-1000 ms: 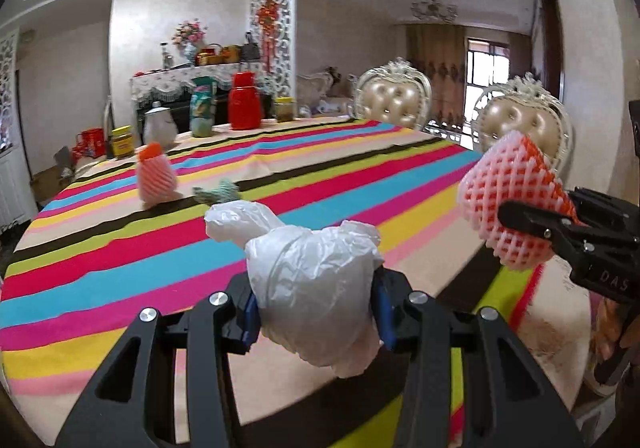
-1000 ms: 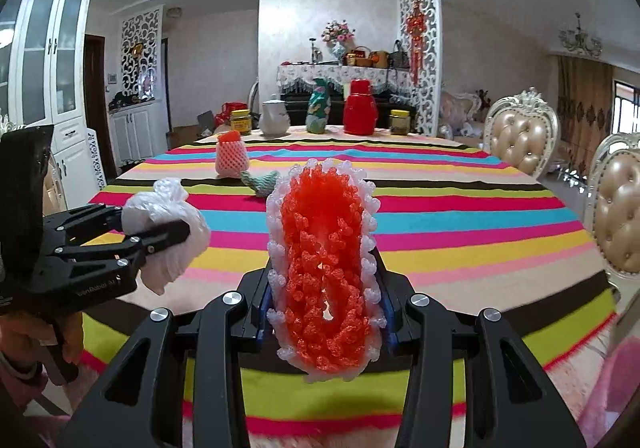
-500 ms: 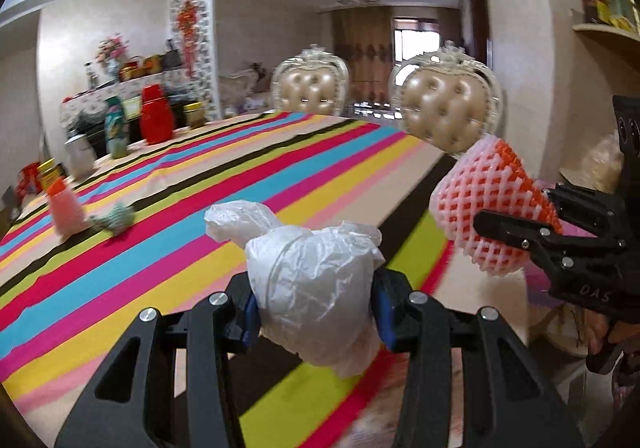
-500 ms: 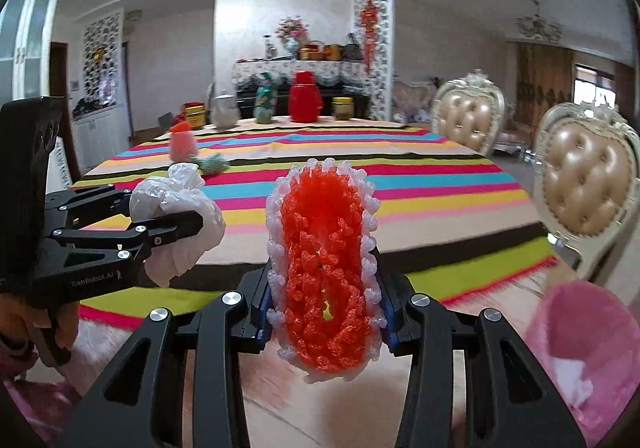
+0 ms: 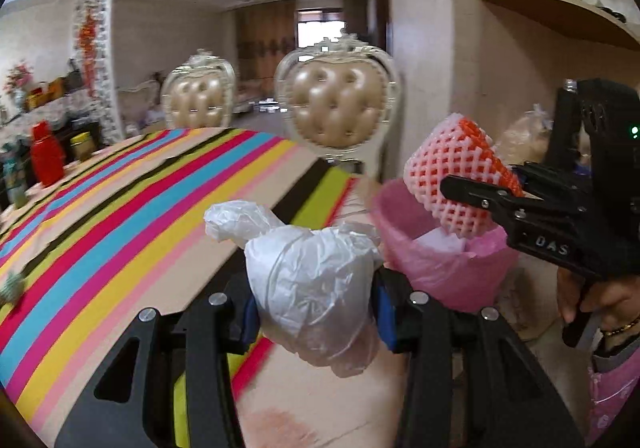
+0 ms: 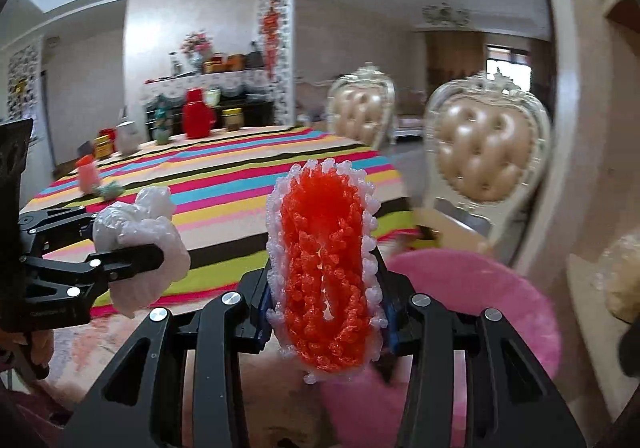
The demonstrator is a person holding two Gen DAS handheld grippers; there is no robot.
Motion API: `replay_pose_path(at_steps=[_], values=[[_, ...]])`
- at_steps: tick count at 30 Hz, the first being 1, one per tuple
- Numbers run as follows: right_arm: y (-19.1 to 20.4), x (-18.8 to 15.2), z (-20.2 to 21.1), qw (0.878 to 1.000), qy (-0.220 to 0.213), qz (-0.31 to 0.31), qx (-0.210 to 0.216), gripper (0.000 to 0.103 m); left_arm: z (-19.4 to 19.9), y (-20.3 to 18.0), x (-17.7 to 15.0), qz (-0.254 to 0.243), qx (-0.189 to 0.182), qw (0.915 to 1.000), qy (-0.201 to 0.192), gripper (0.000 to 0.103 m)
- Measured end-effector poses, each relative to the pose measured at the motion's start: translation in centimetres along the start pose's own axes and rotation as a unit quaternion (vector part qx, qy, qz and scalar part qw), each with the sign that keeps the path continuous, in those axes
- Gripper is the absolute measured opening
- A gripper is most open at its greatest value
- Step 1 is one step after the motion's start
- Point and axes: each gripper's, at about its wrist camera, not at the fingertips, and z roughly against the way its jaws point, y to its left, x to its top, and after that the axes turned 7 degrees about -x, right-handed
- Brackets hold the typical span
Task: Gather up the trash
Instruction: 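Carry the plastic bag and fruit net with both tools over the pink bin, then open both tools to drop the bag and fruit net into the bin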
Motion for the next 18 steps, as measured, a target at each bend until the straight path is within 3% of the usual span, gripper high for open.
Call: replay_pose_path(at_steps=[10,18], values=[[-8.1,-0.5,-0.7,0.996,0.022,-0.044,-0.079,0.044,-6.8,-6.2,5.0,-0.009,-0.099,0.995,0.004,0.047],[-12.5,-1.2,-3.3,0.991,0.057,-0.084,-0.09,0.046,-12.6,-8.4,6.2,0.005,-0.126,0.9917,0.024,0.05]])
